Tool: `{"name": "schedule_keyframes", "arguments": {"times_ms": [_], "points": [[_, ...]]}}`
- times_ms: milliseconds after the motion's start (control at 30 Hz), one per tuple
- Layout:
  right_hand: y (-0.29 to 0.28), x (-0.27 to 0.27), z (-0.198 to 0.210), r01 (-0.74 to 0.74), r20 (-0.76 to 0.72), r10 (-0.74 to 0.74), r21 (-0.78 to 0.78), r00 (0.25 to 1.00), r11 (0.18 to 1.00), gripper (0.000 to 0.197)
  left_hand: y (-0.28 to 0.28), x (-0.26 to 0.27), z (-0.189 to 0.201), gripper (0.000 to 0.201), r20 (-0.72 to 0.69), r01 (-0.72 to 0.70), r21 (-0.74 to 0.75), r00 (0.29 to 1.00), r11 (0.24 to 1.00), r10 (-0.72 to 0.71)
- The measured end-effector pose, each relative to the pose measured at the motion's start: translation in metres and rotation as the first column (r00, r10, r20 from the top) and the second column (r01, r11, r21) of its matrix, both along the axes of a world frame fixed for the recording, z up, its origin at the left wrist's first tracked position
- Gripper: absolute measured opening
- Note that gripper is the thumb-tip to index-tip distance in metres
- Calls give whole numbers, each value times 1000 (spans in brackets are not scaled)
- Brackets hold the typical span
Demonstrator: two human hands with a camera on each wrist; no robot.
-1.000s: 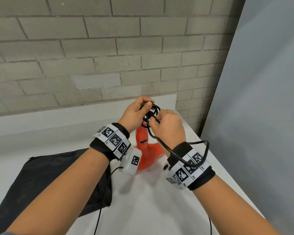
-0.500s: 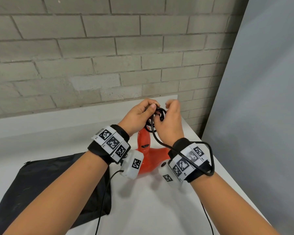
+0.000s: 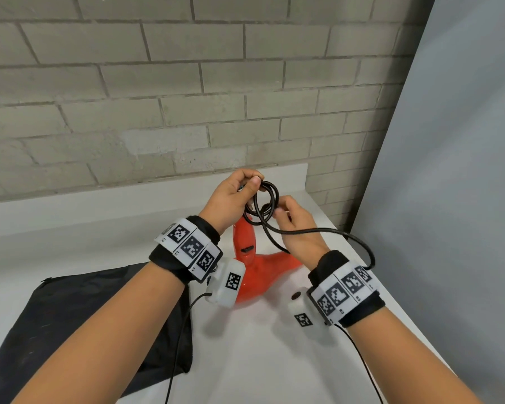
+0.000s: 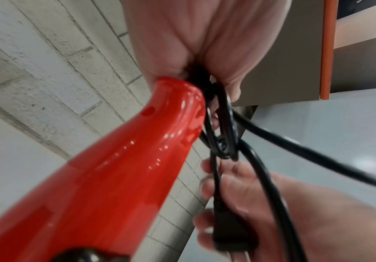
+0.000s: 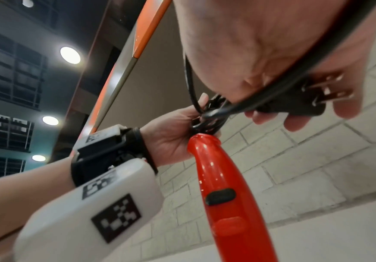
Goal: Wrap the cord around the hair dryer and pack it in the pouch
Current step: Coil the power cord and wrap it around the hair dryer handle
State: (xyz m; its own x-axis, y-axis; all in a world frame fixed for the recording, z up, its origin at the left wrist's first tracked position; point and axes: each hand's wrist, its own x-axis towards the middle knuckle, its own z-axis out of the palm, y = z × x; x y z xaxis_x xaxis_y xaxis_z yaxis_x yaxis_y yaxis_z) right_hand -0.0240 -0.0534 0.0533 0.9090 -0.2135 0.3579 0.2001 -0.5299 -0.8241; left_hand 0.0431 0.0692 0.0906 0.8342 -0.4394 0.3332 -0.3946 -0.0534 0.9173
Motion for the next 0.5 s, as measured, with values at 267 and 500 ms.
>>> {"name": "schedule_keyframes", "arguments": {"times_ms": [267, 500], "points": [[-21, 9, -12, 59, -392, -305, -527, 868, 847, 36, 6, 4, 0, 14, -39, -65, -10, 997, 998, 65], [16, -39, 15, -189, -350, 69, -320, 934, 928, 40, 9, 7, 0, 12, -73, -101, -51, 993, 994, 98]]}}
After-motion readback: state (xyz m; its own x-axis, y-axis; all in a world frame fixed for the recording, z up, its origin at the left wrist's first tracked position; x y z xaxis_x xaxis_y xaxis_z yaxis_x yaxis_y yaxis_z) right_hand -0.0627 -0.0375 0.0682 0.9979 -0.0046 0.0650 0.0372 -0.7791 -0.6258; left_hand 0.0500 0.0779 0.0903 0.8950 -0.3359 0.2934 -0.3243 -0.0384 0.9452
